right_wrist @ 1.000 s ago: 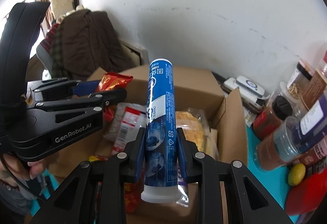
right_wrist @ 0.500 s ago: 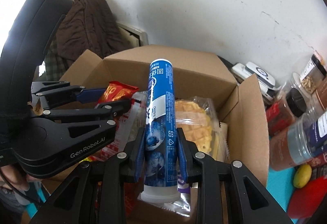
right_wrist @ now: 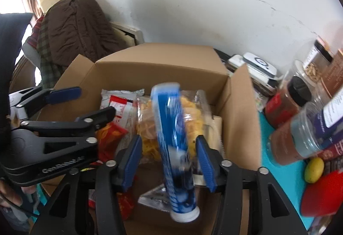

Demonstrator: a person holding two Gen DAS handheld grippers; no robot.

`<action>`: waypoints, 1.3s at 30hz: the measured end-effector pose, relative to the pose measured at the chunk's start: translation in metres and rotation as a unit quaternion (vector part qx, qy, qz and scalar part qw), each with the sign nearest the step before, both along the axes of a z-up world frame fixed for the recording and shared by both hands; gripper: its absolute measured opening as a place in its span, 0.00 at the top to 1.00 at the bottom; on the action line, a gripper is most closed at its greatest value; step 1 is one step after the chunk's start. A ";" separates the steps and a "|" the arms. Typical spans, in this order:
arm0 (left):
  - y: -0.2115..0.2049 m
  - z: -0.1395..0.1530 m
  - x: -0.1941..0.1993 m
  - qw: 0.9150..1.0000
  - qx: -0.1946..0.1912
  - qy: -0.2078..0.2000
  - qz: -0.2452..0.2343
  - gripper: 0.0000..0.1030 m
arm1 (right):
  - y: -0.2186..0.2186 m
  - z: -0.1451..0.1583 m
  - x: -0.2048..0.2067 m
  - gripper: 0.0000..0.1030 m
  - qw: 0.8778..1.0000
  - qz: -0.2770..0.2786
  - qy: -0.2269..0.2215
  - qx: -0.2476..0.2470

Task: Organize snacks
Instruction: 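Open both tools to drop the packet and tube into the box, then withdraw both open tools up and away from the box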

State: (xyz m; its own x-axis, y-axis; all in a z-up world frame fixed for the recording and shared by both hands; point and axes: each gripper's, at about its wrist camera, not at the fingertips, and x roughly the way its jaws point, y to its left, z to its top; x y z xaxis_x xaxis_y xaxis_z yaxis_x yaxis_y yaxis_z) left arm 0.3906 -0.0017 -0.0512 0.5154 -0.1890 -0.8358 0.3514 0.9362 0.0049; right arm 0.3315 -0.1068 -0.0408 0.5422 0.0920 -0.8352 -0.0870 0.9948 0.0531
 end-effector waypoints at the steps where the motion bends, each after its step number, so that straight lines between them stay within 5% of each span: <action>1: 0.001 0.004 -0.002 1.000 -0.005 -0.001 0.002 0.33 | -0.002 0.003 -0.002 0.45 1.000 -0.001 -0.002 0.002; 7: 0.005 0.033 -0.017 0.999 -0.032 -0.016 -0.001 0.33 | -0.004 0.032 -0.016 0.45 0.999 -0.001 -0.032 -0.007; 26: 0.034 0.143 -0.114 0.985 -0.074 -0.154 -0.001 0.32 | 0.002 0.129 -0.106 0.41 0.983 -0.001 -0.181 -0.028; 39: 0.048 0.166 -0.216 0.970 -0.096 -0.221 -0.013 0.19 | 0.006 0.149 -0.199 0.32 0.967 0.010 -0.252 -0.027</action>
